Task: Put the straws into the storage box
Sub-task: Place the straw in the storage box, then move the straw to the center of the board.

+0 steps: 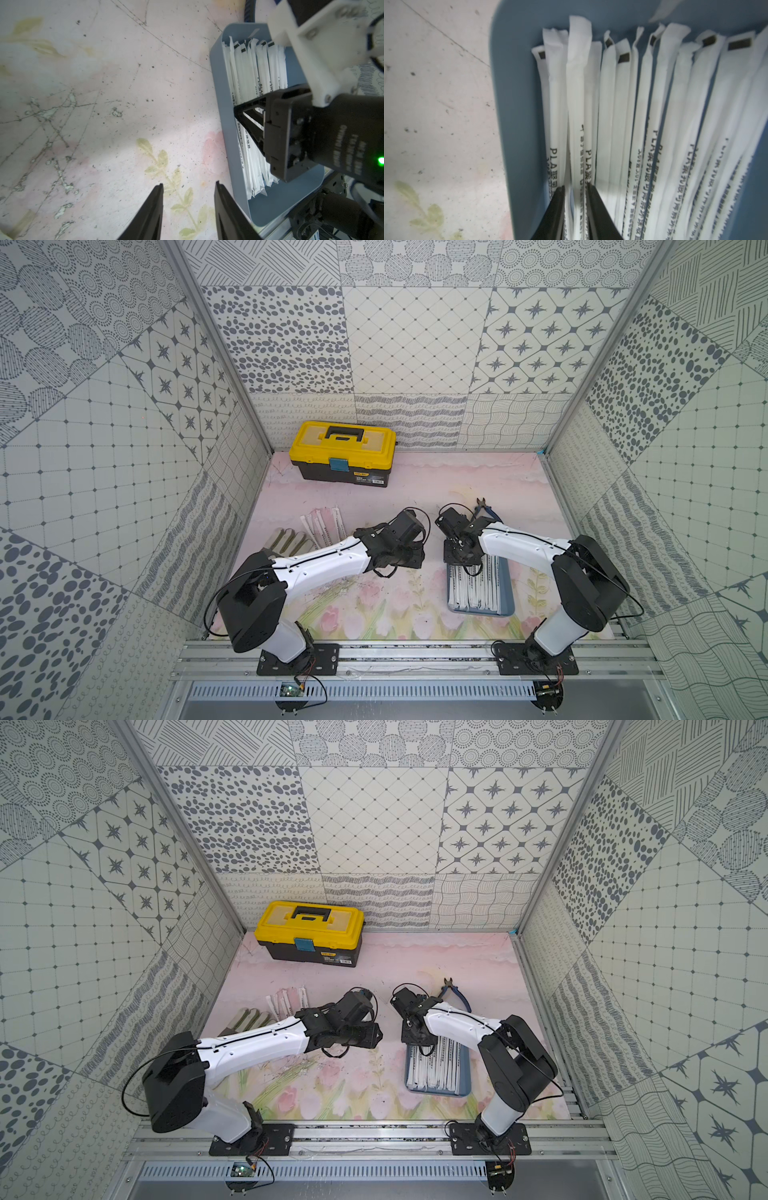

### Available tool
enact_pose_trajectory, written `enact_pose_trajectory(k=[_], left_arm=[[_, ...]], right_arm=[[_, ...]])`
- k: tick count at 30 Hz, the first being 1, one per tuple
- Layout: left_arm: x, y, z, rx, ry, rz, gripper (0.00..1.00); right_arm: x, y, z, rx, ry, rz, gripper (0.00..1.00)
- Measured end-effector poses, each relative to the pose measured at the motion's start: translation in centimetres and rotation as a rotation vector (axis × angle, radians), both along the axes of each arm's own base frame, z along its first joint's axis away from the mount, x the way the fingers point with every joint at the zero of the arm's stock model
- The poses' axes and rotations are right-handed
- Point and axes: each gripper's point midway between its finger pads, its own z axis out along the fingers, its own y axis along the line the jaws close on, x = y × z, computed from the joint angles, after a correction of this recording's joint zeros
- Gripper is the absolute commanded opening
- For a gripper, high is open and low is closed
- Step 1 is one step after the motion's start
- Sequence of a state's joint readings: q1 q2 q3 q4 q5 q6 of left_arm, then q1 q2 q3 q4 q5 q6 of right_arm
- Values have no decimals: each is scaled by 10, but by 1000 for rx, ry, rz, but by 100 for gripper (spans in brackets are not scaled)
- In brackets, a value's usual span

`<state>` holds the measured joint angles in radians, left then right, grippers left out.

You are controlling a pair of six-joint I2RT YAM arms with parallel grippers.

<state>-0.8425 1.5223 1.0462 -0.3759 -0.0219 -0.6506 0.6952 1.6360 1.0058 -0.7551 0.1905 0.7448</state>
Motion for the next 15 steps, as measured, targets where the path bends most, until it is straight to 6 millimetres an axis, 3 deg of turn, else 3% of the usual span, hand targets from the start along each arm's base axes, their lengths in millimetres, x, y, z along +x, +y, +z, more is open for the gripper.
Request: enact_pose_trajectory(k=[4, 7, 9, 12, 15], left_arm=[[15, 36, 16, -12, -36, 90, 45], [27, 78, 25, -5, -64, 191, 45], [34, 105, 27, 6, -74, 263, 46], [38, 148, 28, 43, -80, 378, 48], [38, 188, 27, 87, -84, 493, 50]], right_arm=[[-1, 21, 40, 26, -62, 56, 32], [3, 59, 78, 108, -150, 119, 36], [3, 91, 92, 164, -195, 167, 38], [10, 145, 96, 229, -224, 222, 39], [25, 199, 80, 263, -227, 269, 40]])
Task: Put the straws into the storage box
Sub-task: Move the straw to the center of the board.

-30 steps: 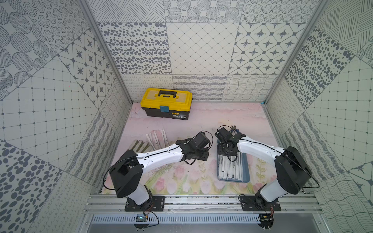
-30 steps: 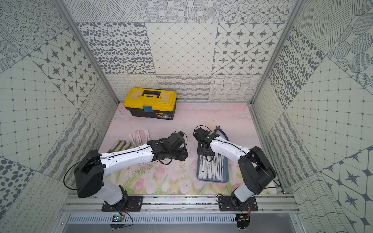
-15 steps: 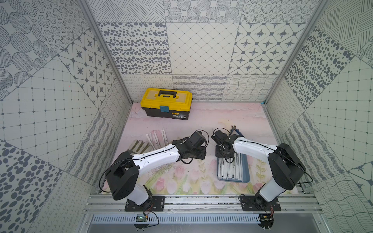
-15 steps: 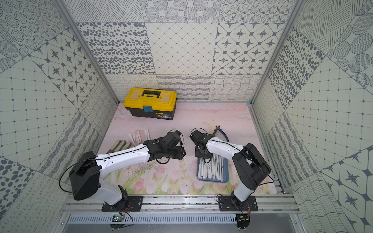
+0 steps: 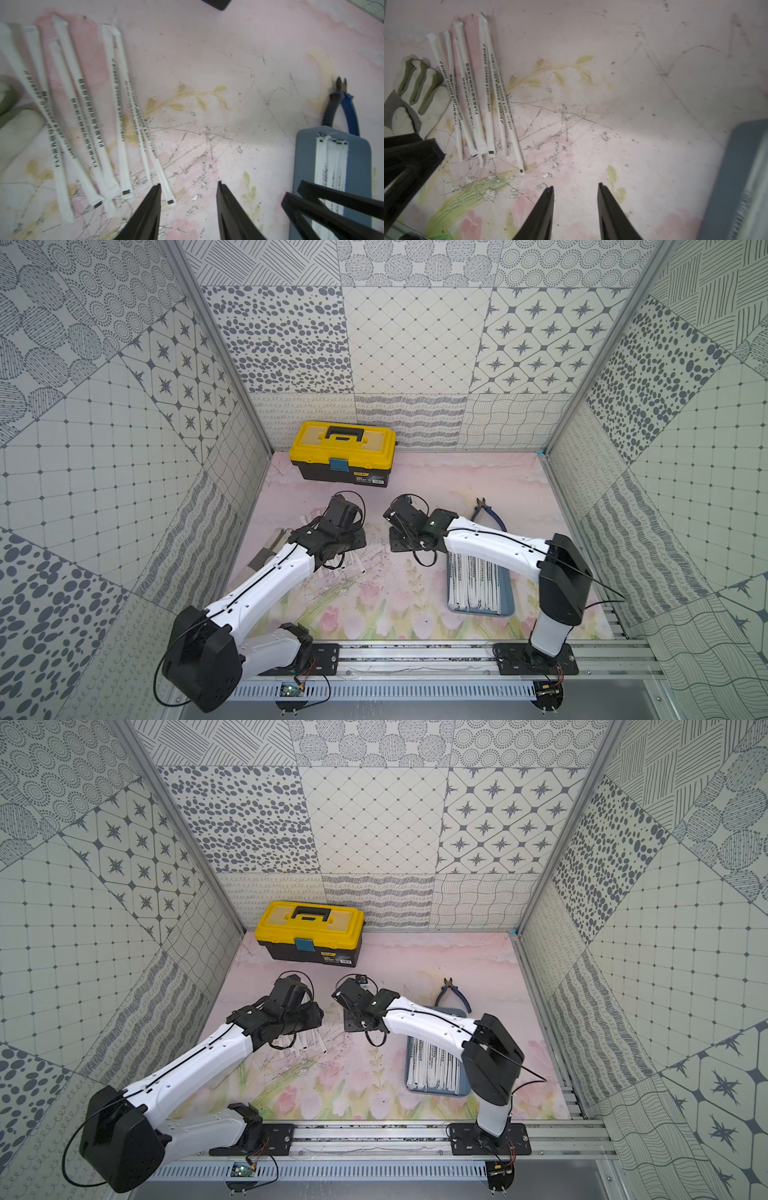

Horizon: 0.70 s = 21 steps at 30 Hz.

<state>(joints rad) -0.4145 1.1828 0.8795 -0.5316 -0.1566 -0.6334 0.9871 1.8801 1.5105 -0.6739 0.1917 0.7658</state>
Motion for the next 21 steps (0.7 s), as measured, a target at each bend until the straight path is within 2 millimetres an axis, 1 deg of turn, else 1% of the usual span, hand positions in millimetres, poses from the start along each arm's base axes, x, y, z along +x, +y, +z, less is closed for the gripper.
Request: enact_pose_trajectory(k=[3, 5, 9, 12, 16, 19, 21], left_arm=[[-4, 39, -1, 40, 2, 121, 51], [-9, 61, 0, 60, -2, 197, 52], [-20, 92, 9, 81, -38, 314, 52], [-26, 108, 17, 99, -68, 372, 52], [-31, 118, 24, 117, -92, 410, 52], [-34, 120, 25, 115, -95, 419, 51], [-35, 121, 25, 113, -96, 421, 51]], right_arm=[[9, 40, -24, -7, 15, 59, 43], [12, 61, -36, -15, 27, 101, 46], [17, 101, -52, -33, 32, 181, 49], [16, 123, -60, -48, 30, 225, 49], [19, 145, -73, -71, 31, 257, 48], [22, 150, -85, -100, 35, 271, 45], [23, 149, -83, -112, 31, 275, 39]])
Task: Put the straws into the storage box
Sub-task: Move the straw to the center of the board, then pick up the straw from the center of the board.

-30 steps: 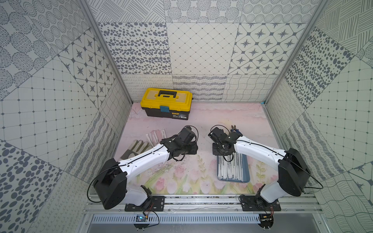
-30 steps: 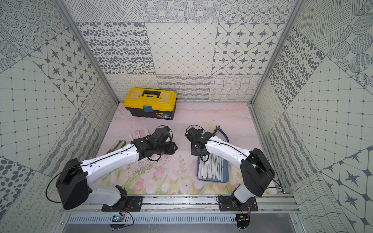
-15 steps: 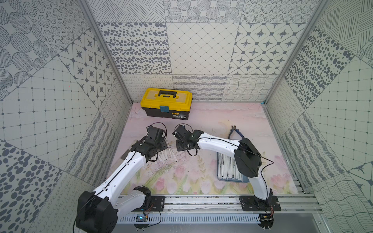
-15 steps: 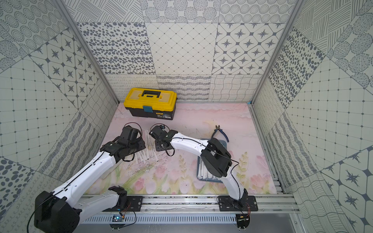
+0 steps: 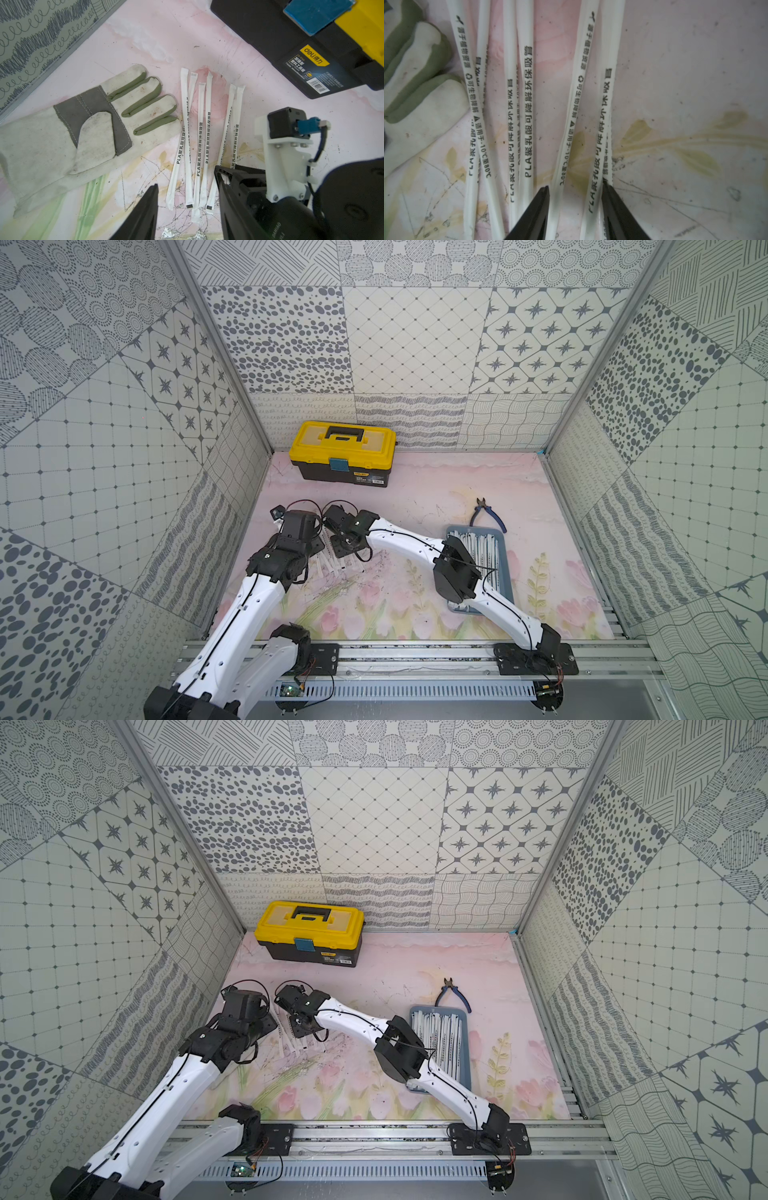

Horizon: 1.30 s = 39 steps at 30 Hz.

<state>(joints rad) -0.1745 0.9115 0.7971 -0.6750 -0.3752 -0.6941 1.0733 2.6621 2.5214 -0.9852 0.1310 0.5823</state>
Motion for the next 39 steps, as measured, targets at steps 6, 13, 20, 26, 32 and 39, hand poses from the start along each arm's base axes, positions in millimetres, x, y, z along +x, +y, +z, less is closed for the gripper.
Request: enact_pose_trajectory(k=[6, 13, 20, 26, 32, 39], left_arm=[[-1, -2, -4, -13, 13, -5, 50], [2, -16, -16, -71, 50, -48, 49], [9, -62, -31, -131, 99, -183, 48], [18, -103, -32, -158, 113, -305, 48], [19, -119, -33, -179, 108, -346, 48], [13, -119, -33, -184, 92, -357, 49]], right_arm=[[1, -19, -6, -69, -9, 5, 21], [-29, -99, -6, -204, 26, -14, 17], [-83, -178, 4, -208, 156, -79, 28], [-93, -181, 46, -5, 191, -142, 34], [-49, -171, 47, -21, 102, -159, 33], [-20, -151, 16, -80, 78, -142, 32]])
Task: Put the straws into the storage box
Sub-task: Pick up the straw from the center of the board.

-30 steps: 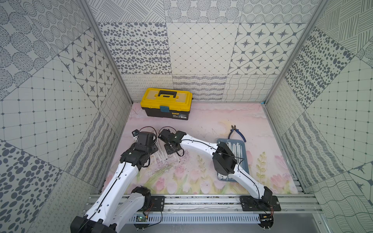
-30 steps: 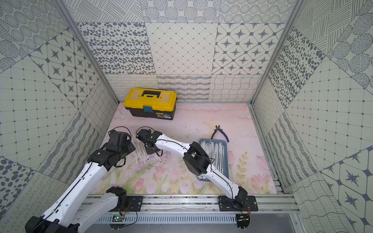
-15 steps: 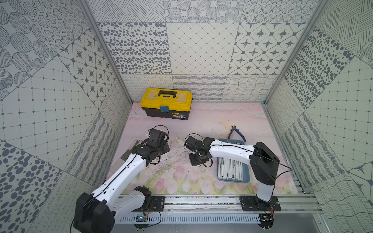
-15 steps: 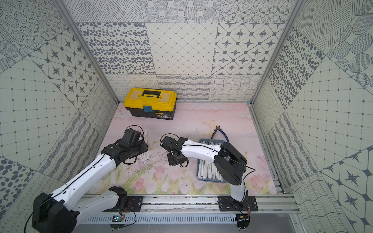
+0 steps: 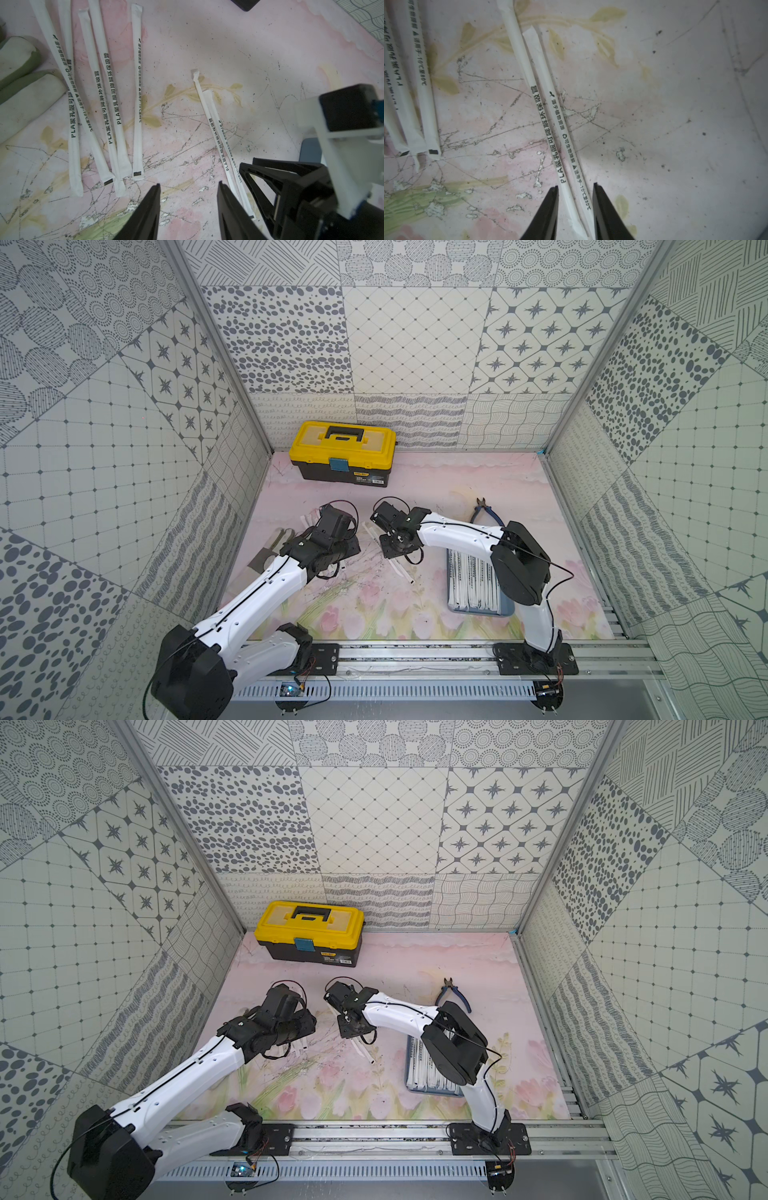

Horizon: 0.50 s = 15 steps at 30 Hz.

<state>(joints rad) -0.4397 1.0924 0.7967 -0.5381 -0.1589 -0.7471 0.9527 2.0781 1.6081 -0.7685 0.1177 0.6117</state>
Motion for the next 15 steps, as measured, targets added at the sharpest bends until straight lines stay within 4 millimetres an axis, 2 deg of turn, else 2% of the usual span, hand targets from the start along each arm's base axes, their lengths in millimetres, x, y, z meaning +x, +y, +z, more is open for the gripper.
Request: enact_pose_trajectory(k=[4, 11, 15], left_arm=[[-2, 0, -1, 0, -2, -5, 49], [0, -2, -2, 1, -1, -16, 49], [1, -3, -2, -2, -4, -18, 49]], right_arm=[[6, 3, -12, -18, 8, 6, 29], [4, 2, -26, -43, 29, 11, 26], [7, -2, -29, -53, 28, 5, 17]])
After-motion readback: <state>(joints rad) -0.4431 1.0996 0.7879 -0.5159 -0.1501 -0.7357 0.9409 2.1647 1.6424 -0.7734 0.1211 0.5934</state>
